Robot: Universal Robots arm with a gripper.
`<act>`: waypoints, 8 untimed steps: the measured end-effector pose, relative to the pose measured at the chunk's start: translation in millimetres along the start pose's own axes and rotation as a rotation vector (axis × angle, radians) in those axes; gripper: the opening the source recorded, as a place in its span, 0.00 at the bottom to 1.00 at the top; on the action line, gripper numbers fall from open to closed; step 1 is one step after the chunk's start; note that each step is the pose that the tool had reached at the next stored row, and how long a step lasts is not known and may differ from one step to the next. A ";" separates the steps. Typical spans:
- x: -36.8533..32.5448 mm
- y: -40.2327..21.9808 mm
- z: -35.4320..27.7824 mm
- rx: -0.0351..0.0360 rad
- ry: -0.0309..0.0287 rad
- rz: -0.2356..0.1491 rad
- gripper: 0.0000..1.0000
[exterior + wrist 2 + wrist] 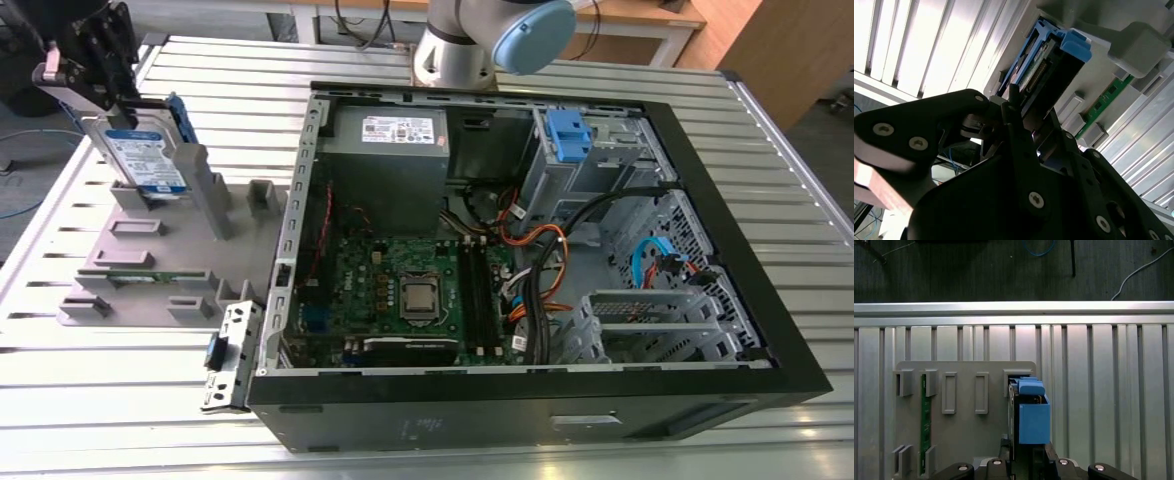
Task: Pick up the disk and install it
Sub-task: 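Pick up the disk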
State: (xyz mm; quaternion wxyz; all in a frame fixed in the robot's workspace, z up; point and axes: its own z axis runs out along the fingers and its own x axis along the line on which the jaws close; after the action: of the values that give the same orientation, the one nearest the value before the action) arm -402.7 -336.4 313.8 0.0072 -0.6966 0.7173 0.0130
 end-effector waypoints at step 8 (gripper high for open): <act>0.0 0.1 -1.4 -0.0008 0.0004 0.000 0.35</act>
State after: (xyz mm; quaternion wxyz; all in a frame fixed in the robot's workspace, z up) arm -402.8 -336.4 315.2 0.0068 -0.6966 0.7173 0.0131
